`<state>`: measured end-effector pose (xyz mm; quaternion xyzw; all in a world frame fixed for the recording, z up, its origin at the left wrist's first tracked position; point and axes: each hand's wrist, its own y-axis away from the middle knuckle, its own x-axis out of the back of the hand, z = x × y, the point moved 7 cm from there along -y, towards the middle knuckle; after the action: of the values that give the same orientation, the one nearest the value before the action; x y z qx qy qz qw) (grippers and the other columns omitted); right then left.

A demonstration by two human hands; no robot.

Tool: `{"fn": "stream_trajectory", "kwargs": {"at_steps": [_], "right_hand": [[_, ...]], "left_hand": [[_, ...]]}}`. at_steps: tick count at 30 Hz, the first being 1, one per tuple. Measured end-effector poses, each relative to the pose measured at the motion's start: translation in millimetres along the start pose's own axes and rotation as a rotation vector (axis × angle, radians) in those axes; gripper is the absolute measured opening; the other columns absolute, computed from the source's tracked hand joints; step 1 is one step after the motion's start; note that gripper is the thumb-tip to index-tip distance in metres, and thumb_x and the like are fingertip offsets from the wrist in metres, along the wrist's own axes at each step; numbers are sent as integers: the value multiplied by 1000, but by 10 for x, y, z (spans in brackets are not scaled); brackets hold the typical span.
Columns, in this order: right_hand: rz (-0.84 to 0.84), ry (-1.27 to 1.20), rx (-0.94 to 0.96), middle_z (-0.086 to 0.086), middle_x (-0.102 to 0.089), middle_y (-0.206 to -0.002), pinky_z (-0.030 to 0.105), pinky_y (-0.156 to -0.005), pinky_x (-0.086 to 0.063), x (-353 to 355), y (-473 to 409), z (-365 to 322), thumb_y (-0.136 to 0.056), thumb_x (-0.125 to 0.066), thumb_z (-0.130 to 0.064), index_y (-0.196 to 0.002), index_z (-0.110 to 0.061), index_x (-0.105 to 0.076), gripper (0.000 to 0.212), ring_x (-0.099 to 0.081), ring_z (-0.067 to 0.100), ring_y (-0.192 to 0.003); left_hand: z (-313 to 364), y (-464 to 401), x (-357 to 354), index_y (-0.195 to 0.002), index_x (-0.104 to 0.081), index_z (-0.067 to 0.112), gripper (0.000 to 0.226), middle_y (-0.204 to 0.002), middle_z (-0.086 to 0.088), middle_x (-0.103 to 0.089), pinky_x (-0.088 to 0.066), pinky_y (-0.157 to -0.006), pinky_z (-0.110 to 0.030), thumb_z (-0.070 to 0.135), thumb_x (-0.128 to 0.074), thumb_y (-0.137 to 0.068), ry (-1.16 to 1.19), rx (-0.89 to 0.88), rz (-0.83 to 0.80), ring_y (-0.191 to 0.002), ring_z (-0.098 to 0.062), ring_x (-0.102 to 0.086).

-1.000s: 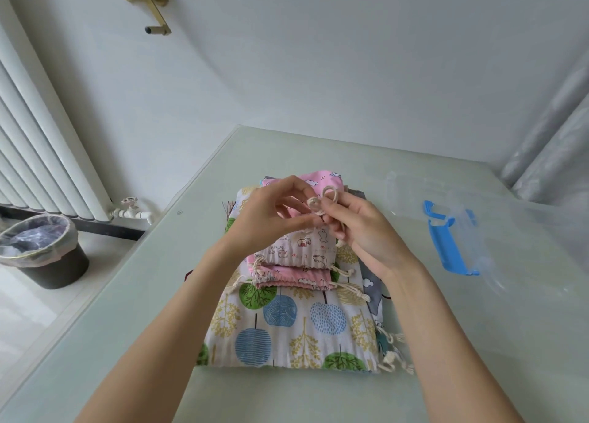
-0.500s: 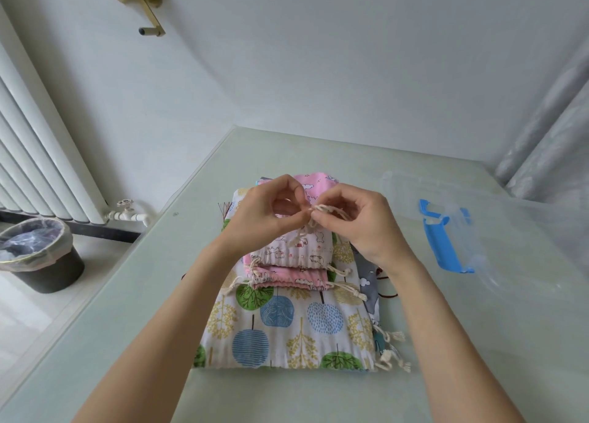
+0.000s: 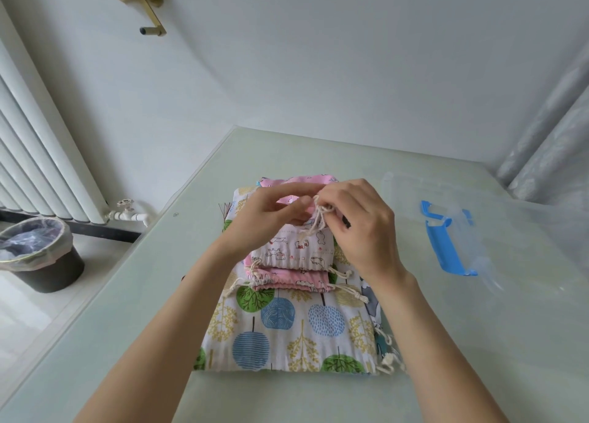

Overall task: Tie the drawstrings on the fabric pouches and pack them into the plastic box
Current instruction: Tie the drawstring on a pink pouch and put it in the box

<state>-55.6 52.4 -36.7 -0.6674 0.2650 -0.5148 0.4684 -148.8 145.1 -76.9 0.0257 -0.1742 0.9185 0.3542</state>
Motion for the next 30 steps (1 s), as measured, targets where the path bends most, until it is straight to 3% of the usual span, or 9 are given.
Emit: {"fn": "stream_trajectory", "kwargs": {"at_steps": [5, 9, 14, 17, 21, 25, 27, 30], "right_hand": [[-21, -148, -61, 3, -68, -79, 26, -73, -50, -15, 9, 75, -82, -67, -7, -79, -3, -68, 5, -60, 19, -80], [-63, -276, -149, -1, -68, -97, 21, -84, -48, -30, 18, 179, -79, -71, -11, -78, -3, -70, 8, -61, 15, -93], [-81, -298, -338, -1, -62, -100, 14, -88, -37, 19, 1, 363, -77, -73, -21, -79, -11, -70, 10, -51, 14, -100], [-161, -261, -399, -3, -61, -101, 10, -90, -33, -10, 28, 458, -78, -69, -32, -80, -12, -68, 20, -48, 12, -103], [-259, -236, -447, -7, -61, -102, 8, -90, -32, -55, 61, 527, -81, -68, -29, -81, -15, -66, 15, -48, 11, -104], [-254, -216, -529, -12, -63, -90, 29, -86, -43, -60, 90, 536, -81, -70, -23, -78, -13, -65, 11, -56, 13, -93], [-272, -232, -599, -11, -65, -87, 31, -84, -45, -95, 127, 556, -81, -70, -23, -78, -14, -66, 11, -60, 16, -92], [-298, -265, -653, -8, -67, -84, 18, -79, -44, -120, 146, 573, -81, -71, -23, -78, -15, -66, 10, -63, 16, -90]], "left_hand": [[-11, -1, 33, -97, -68, 6, 16, -76, 1, -67, -48, -70, -18, 14, -61, -87, -26, 25, -22, -68, -7, -60], [-19, -16, 115, -83, -68, 15, 4, -67, 9, -68, -48, -66, -15, 19, -67, -83, -105, 46, 38, -64, -2, -63], [35, -23, 231, -83, -68, 17, 4, -74, 10, -70, -52, -68, -18, 18, -65, -86, -174, -27, 121, -69, -3, -65], [-30, -21, 305, -87, -66, 14, 6, -81, 2, -71, -55, -68, -22, 15, -61, -89, -83, 38, 152, -71, -8, -68], [-56, -24, 369, -85, -63, 12, 10, -80, -1, -70, -54, -62, -18, 13, -56, -92, -92, 66, 206, -69, -7, -69], [-81, -12, 446, -82, -59, 12, 14, -76, -4, -67, -55, -62, -18, 11, -53, -94, -183, 29, 283, -66, -5, -69], [-103, -2, 457, -84, -60, 10, 12, -75, -2, -67, -54, -60, -16, 11, -53, -94, -240, 15, 328, -63, -3, -67], [-158, 6, 505, -86, -61, 6, 11, -73, 0, -67, -54, -59, -15, 11, -55, -93, -269, 28, 385, -61, -1, -66]]}}
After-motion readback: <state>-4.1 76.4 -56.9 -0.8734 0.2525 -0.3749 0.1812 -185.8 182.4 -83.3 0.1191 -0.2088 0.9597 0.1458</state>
